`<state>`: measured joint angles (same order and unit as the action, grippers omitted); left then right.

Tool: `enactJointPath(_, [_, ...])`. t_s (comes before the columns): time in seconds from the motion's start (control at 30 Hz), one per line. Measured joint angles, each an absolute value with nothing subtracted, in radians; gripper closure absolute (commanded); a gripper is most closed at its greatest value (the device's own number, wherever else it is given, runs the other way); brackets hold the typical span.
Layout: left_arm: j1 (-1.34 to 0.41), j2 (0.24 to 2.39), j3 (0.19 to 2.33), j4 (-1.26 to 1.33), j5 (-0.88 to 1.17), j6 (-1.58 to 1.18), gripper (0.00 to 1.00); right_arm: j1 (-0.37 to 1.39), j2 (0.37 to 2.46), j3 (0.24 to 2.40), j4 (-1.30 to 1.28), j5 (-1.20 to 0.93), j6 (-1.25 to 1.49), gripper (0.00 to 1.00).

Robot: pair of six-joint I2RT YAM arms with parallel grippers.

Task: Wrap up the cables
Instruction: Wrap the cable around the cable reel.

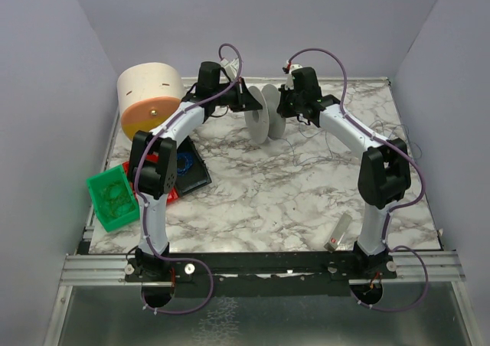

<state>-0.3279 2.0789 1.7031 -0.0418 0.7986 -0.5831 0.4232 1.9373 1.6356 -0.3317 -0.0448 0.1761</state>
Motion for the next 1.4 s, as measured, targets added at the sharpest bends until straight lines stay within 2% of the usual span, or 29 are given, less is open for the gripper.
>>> enactJointPath(0.7, [-0.289, 1.999, 1.555, -0.044, 0.69, -0.549, 1.0, 0.424, 1.937, 1.636, -0.334, -0.044, 0.202, 0.99])
enactJointPath(1.27, [-0.295, 1.999, 1.632, -0.111, 0.683, -0.512, 0.48, 0.424, 1.937, 1.636, -0.338, -0.047, 0.209, 0.99])
enactJointPath(1.4, [-0.294, 1.992, 1.644, -0.189, 0.648, -0.463, 0.39, 0.424, 1.937, 1.636, -0.338, -0.047, 0.21, 0.99])
